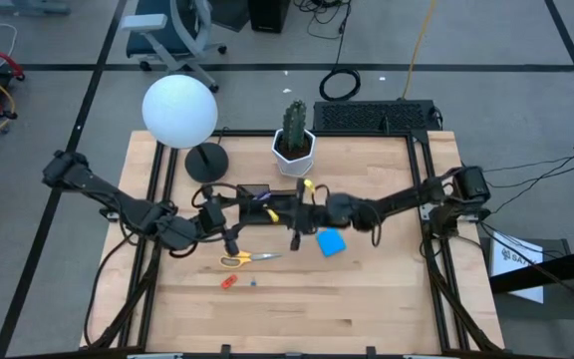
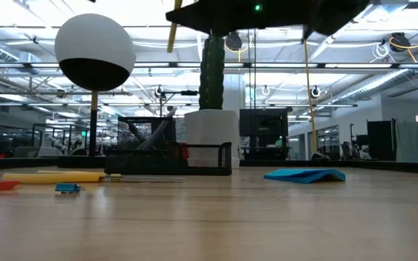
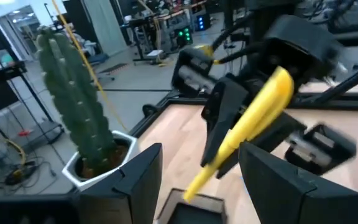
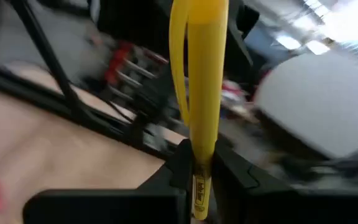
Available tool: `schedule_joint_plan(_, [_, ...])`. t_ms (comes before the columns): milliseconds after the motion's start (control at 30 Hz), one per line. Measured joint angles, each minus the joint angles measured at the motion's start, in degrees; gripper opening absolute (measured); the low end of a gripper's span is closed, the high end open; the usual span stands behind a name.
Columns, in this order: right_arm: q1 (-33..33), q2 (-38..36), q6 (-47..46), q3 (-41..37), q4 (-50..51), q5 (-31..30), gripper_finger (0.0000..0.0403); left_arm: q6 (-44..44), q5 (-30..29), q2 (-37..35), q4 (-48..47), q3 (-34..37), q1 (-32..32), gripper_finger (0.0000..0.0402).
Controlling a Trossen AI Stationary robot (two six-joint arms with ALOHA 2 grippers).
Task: Pick and place office supplies into organizer
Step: Put the yellow pen into the desk organizer
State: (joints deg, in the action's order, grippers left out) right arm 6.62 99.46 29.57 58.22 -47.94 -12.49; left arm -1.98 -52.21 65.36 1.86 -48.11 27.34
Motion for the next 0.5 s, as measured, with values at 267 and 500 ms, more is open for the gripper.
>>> schedule_joint_plan(267, [-6.86, 2.24, -12.86, -0.92, -1.22, 14.31, 0.0028, -0.81, -0.41, -5.63, -2.27, 3.27, 0.13, 0.0218])
schedule_joint_plan(500, [-11.30, 4.31, -19.22, -4.85, -10.37, 17.47, 0.0028, 4.82, 4.77, -14.26, 13.72, 15.24, -2.43, 0.0218])
